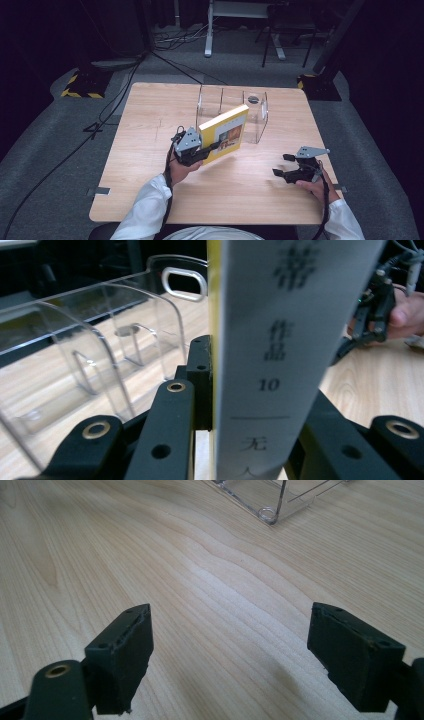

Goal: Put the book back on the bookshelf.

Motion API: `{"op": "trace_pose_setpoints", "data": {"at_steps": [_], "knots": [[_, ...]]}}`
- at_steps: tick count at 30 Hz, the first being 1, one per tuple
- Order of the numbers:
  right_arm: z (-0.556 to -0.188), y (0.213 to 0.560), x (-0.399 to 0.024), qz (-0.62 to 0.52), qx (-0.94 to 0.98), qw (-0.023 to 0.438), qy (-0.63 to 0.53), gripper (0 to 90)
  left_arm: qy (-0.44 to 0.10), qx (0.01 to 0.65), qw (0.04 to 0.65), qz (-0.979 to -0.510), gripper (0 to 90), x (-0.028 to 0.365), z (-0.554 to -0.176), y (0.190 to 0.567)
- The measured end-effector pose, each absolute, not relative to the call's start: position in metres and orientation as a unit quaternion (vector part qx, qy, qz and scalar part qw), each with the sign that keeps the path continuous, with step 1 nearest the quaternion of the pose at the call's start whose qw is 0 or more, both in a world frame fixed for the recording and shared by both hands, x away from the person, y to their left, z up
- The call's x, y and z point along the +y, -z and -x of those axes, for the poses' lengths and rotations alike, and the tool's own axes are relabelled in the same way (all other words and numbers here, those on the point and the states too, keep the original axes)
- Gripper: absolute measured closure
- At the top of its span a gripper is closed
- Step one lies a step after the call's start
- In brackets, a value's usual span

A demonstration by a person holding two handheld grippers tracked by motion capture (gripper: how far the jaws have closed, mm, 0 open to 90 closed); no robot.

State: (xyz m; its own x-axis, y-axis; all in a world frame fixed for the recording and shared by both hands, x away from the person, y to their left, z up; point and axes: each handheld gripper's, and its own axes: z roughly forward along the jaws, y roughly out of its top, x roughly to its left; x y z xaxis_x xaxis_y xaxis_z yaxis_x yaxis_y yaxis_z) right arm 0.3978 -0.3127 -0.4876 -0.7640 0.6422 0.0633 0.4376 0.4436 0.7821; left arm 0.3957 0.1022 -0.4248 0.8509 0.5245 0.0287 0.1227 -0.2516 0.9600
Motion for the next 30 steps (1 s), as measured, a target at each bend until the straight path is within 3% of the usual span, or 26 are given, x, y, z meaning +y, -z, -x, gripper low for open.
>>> {"op": "trace_pose_setpoints", "data": {"at_steps": [9, 30], "knots": [[-0.4, 0.49, -0.312, -0.329, 0.842, 0.143, -0.402, 17.4, -0.198, 0.227, 0.572, -0.763, 76.1, 0.116, -0.4, 0.42], [-0.4, 0.491, -0.31, -0.325, 0.85, 0.135, -0.393, 17.4, -0.232, 0.275, 0.575, -0.735, 76.1, 0.145, -0.414, 0.414]]}}
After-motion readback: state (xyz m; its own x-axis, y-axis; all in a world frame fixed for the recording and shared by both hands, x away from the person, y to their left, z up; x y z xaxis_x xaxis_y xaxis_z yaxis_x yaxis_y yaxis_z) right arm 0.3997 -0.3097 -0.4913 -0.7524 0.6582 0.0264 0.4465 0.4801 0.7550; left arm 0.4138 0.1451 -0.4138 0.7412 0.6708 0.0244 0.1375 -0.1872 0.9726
